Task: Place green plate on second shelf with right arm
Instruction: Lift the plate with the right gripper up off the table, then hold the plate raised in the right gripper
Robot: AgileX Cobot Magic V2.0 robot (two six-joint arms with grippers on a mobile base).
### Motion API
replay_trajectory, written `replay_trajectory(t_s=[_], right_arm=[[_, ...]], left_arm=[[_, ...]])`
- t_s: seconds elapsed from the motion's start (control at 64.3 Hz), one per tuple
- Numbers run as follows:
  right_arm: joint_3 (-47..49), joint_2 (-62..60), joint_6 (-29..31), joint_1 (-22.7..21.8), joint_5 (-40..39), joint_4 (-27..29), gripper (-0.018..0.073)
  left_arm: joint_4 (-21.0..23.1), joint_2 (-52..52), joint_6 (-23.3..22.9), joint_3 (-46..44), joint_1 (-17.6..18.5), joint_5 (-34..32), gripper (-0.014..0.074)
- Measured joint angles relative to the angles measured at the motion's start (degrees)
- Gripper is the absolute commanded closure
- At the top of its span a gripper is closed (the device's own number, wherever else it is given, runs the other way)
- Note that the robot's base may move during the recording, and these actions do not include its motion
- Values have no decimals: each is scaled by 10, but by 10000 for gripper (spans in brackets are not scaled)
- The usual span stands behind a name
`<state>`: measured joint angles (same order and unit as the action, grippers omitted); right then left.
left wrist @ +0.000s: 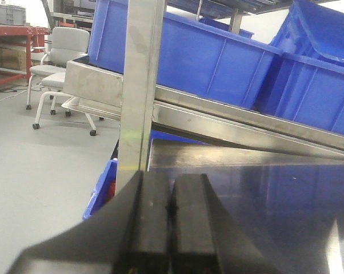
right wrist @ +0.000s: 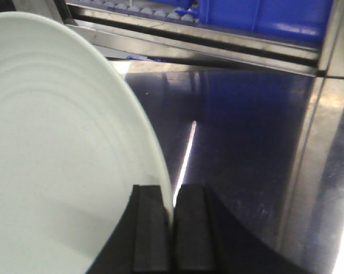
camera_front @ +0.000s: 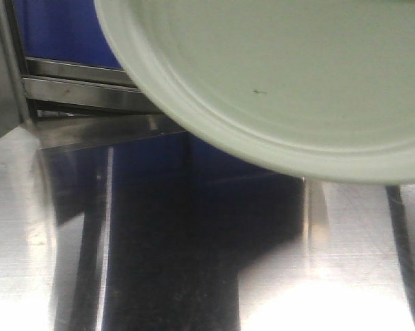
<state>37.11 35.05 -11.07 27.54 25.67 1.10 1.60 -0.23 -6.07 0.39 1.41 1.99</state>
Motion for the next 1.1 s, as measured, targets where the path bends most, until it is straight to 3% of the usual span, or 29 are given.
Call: replay_trajectory(t_s=[0.575, 1.104], right_arm=[[-123, -46, -2, 0, -109, -8, 503], [-140, -46, -2, 0, -116, -8, 503]], left_arm=[[0, 0, 0, 0, 0, 0, 466], [0, 0, 0, 0, 0, 0, 466]])
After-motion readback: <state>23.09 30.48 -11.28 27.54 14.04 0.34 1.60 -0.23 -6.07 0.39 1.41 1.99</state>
